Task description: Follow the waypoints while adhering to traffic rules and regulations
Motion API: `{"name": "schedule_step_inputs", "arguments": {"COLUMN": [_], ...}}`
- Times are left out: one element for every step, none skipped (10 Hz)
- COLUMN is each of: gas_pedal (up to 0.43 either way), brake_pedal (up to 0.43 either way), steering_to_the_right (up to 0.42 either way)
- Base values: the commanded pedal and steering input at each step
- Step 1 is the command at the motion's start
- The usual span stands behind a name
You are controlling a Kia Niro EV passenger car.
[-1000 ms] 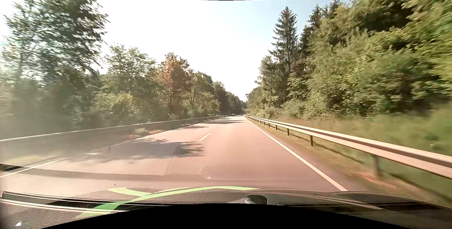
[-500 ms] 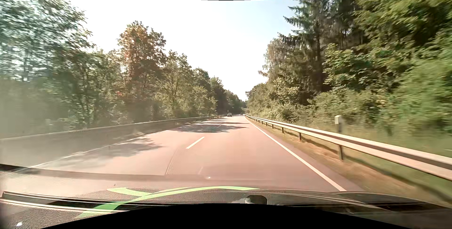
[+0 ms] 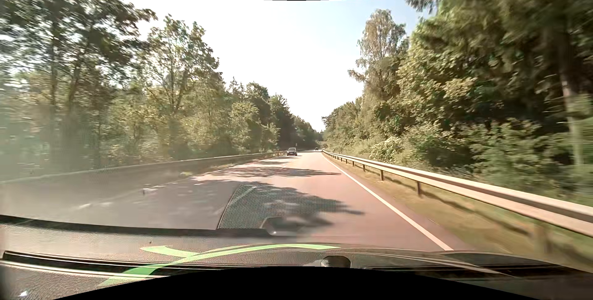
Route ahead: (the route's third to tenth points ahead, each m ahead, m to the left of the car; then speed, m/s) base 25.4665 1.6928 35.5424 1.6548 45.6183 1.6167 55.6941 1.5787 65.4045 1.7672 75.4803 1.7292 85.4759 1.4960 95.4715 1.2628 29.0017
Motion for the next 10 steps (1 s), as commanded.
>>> {"name": "schedule_step_inputs", "arguments": {"gas_pedal": [0.177, 0.177, 0.169, 0.169, 0.157, 0.150, 0.150, 0.150, 0.150, 0.150], "brake_pedal": [0.000, 0.000, 0.000, 0.000, 0.000, 0.000, 0.000, 0.000, 0.000, 0.000], "steering_to_the_right": [0.000, -0.001, -0.001, -0.001, -0.001, -0.001, -0.001, -0.001, -0.001, -0.001]}}
